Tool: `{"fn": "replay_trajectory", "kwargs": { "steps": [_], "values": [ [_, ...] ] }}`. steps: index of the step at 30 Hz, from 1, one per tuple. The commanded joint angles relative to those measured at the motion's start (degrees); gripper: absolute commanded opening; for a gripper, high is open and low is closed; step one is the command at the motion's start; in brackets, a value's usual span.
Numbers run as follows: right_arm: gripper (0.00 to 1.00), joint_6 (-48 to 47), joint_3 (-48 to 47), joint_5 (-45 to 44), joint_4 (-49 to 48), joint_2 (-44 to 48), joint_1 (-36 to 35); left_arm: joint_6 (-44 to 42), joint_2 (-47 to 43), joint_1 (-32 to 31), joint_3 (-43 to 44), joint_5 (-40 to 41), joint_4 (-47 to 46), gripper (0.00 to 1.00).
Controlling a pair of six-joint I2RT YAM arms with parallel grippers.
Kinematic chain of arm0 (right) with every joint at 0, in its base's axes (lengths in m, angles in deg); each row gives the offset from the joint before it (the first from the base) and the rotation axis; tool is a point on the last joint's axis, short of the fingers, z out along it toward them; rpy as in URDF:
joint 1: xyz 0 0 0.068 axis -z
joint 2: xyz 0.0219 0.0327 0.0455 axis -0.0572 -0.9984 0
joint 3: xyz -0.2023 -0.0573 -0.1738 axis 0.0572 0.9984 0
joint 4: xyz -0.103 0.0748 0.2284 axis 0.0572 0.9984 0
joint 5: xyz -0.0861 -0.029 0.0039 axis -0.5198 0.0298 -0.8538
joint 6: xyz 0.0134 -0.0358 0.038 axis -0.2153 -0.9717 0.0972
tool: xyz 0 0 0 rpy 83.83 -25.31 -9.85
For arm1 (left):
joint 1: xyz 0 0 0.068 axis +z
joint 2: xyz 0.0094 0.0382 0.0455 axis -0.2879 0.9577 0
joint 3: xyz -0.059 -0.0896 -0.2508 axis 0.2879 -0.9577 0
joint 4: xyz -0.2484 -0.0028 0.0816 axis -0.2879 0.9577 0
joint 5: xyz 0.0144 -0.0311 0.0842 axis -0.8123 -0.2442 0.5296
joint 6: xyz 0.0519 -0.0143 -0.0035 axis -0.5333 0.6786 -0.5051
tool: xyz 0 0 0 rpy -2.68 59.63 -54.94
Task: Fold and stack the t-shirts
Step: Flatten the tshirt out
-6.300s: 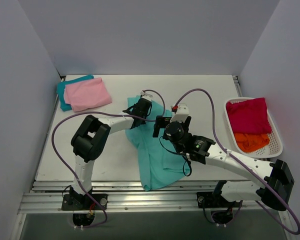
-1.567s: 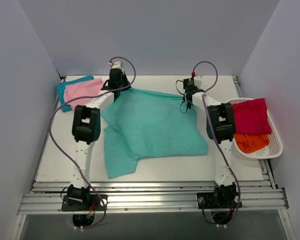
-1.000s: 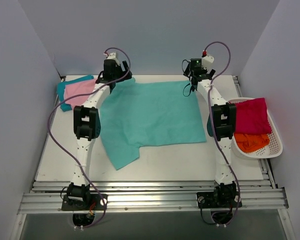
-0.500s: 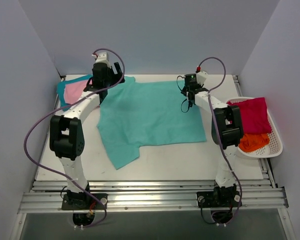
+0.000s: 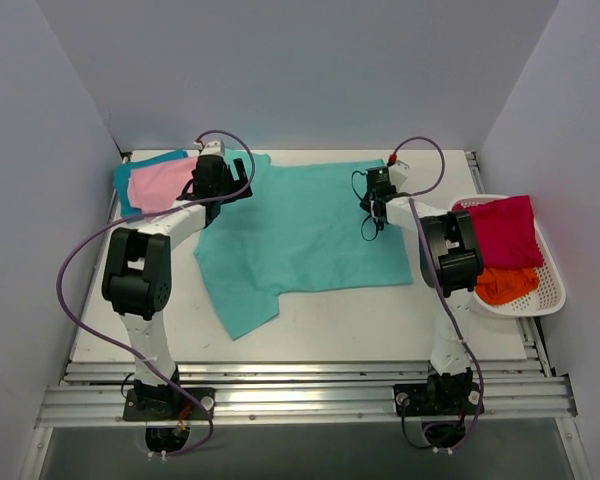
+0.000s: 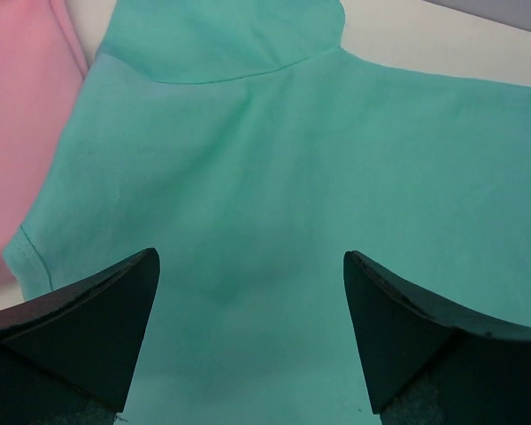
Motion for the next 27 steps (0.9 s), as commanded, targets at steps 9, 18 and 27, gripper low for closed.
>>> {"fn": "replay_trajectory", "kwargs": {
  "steps": [9,18,27],
  "values": [
    [0.0,6.4,5.0,-5.5,1.2,-2.4,2.5,1.3,-1.6,0.1,-0.5,1.1,-3.9,0.94],
    [0.0,11.7,8.5,-7.2,3.5,-0.3,4.7,1.8,-1.6,0.1,-0.9,1.1,-4.6,0.94],
    [0.0,12.7,10.9,-8.4,3.9,1.1,4.4,1.5,-2.2,0.1,-1.9,1.6,-4.8,0.94]
  ]
}}
